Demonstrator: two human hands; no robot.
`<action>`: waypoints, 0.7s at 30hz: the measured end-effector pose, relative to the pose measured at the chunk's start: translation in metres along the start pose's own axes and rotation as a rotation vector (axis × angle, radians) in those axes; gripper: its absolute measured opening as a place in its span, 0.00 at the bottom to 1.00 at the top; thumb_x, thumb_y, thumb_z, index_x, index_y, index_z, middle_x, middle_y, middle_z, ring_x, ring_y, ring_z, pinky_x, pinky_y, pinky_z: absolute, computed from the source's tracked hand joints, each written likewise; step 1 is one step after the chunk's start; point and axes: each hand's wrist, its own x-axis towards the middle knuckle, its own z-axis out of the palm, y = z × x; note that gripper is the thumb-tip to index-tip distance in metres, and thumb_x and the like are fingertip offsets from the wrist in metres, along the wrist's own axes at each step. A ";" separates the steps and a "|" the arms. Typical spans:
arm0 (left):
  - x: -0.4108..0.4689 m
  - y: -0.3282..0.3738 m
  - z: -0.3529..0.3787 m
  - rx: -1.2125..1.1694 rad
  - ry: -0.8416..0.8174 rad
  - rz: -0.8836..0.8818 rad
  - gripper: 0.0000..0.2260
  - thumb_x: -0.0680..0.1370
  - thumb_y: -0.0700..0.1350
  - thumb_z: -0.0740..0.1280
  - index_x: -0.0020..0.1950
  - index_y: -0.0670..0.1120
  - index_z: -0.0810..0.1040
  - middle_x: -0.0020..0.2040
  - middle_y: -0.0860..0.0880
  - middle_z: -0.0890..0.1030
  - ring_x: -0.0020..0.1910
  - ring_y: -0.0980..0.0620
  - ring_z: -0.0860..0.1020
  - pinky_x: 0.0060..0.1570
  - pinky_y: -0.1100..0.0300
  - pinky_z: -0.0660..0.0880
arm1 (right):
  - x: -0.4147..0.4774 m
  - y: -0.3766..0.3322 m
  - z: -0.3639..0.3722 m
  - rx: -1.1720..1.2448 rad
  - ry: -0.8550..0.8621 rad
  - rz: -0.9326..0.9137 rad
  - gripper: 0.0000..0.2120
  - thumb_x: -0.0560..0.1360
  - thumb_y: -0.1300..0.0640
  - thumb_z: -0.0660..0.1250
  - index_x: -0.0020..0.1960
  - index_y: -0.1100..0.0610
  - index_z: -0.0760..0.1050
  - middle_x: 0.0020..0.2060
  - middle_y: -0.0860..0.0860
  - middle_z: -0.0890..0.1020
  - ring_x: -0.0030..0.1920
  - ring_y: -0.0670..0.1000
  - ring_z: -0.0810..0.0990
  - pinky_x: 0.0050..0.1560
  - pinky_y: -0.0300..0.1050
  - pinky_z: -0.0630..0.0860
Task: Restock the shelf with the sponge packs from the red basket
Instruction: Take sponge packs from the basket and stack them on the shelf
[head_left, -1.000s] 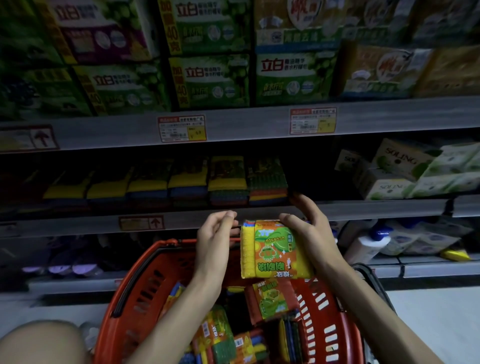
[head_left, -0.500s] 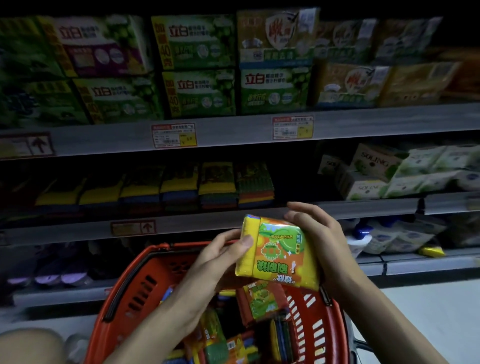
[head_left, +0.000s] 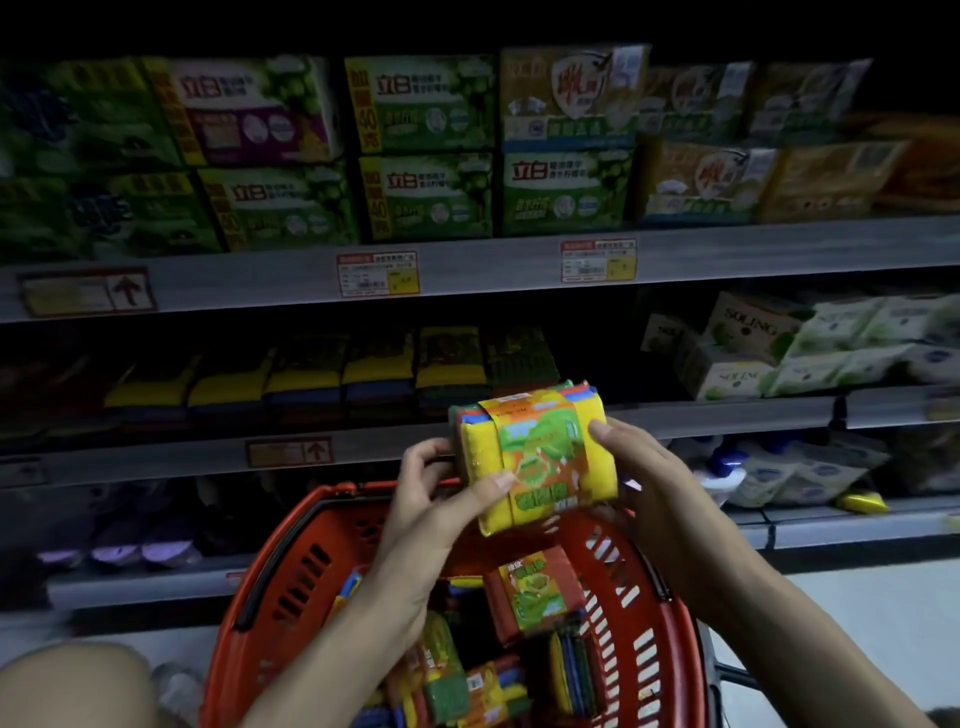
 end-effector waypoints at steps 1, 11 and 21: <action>0.000 0.001 0.000 -0.041 0.012 -0.004 0.32 0.63 0.54 0.81 0.64 0.52 0.75 0.58 0.49 0.85 0.56 0.48 0.85 0.62 0.41 0.79 | 0.001 -0.001 -0.001 -0.002 -0.024 -0.007 0.31 0.69 0.44 0.78 0.70 0.47 0.75 0.57 0.51 0.86 0.55 0.53 0.87 0.58 0.54 0.81; -0.007 0.010 -0.006 0.246 -0.249 0.091 0.44 0.65 0.57 0.82 0.74 0.75 0.61 0.65 0.60 0.81 0.61 0.56 0.83 0.59 0.53 0.81 | -0.002 -0.018 -0.007 0.050 -0.127 -0.010 0.32 0.68 0.57 0.81 0.68 0.38 0.76 0.57 0.61 0.85 0.52 0.64 0.87 0.50 0.59 0.85; -0.021 0.005 0.012 0.361 -0.319 0.193 0.42 0.65 0.37 0.84 0.73 0.53 0.67 0.61 0.57 0.82 0.60 0.49 0.84 0.52 0.56 0.83 | -0.017 -0.008 -0.032 -0.072 -0.196 -0.012 0.32 0.68 0.45 0.79 0.69 0.32 0.73 0.58 0.59 0.83 0.51 0.60 0.88 0.51 0.54 0.84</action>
